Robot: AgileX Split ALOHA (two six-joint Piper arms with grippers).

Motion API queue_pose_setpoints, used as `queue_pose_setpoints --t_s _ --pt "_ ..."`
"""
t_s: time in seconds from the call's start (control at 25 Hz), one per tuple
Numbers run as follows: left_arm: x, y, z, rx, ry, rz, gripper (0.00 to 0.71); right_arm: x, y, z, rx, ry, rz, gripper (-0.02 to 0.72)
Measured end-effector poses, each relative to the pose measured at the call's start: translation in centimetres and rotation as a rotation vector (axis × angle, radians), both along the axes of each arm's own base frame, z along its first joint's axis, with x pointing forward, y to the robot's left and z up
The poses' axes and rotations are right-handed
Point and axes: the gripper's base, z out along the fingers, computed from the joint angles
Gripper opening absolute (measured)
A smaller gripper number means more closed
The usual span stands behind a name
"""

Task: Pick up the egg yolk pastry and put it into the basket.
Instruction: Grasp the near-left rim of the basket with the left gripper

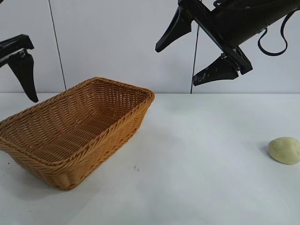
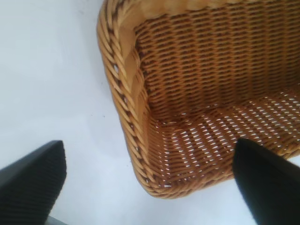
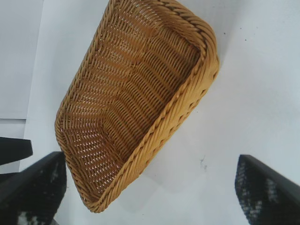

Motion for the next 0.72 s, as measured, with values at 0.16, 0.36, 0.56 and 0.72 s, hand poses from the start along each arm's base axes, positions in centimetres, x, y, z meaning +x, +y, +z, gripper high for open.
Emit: queue_pose_setpoints --t_s 0.16,0.36,0.56,0.72 --pt "0.2 0.0 -0.1 -0.002 -0.029 0.007 0.692 0.0 0.0 0.0 0.000 0.000 0.000 0.696" --pt "0.6 0.0 0.1 -0.007 -0.071 0.016 0.692 0.0 0.0 0.0 0.000 0.001 0.001 0.696" --pt "1.3 -0.1 -1.9 0.007 -0.026 0.021 0.692 0.0 0.0 0.0 0.001 0.002 0.003 0.696" --pt "2.4 -0.3 -4.4 0.023 -0.008 0.031 0.692 0.0 0.0 0.0 0.001 0.002 0.003 0.696"
